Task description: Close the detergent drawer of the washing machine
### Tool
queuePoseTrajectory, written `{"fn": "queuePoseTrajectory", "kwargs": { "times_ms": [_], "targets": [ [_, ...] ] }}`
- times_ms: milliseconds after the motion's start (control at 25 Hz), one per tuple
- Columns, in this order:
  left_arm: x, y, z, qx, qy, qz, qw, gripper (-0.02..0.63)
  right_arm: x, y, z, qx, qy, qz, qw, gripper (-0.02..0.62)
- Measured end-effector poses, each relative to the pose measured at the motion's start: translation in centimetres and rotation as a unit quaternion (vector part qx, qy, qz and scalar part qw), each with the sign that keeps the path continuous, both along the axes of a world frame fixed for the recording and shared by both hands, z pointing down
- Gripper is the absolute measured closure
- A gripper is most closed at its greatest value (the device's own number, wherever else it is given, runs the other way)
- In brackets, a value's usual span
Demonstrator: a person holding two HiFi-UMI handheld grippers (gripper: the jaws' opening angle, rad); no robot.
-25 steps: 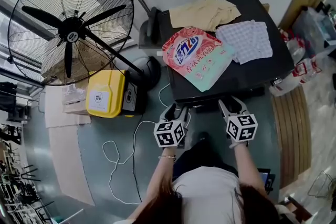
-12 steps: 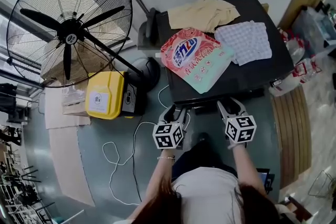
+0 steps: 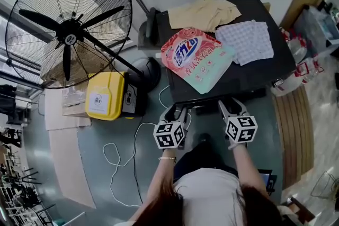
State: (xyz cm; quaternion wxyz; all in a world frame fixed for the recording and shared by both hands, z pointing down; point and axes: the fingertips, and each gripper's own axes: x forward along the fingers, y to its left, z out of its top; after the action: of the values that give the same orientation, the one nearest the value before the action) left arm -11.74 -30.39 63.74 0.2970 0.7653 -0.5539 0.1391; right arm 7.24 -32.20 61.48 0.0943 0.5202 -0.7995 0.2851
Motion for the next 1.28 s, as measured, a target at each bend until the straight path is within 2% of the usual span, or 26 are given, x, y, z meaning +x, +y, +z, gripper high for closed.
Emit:
{"fn": "queuePoseTrajectory", "kwargs": {
  "times_ms": [80, 200, 800, 1040, 1280],
  "targets": [
    [-0.1, -0.5, 0.0, -0.005, -0.004, -0.007, 1.0, 0.41, 0.5, -0.2, 0.2, -0.004, 0.009, 0.021, 1.0, 0.468],
    [0.0, -0.6, 0.1, -0.005, -0.003, -0.005, 1.0, 0.41, 0.8, -0.1, 0.3, -0.004, 0.009, 0.026, 1.0, 0.482],
    [0.0, -0.5, 0.0, 0.003, -0.02, -0.014, 0.9997, 0.419, 0.8, -0.3, 0.3, 0.002, 0.001, 0.02, 1.0, 0.485],
    [-0.2, -0.1, -0.1, 0.007, -0.026, -0.023, 0.9994, 0.428, 0.6, 0.0, 0.2, -0.004, 0.013, 0.009, 1.0, 0.48],
    [-0.9, 0.5, -0.8, 0.019, -0.026, -0.033, 0.9989, 0.448, 0.0, 0.3, -0.8, 0.01, 0.022, -0.011, 1.0, 0.476]
  ]
}}
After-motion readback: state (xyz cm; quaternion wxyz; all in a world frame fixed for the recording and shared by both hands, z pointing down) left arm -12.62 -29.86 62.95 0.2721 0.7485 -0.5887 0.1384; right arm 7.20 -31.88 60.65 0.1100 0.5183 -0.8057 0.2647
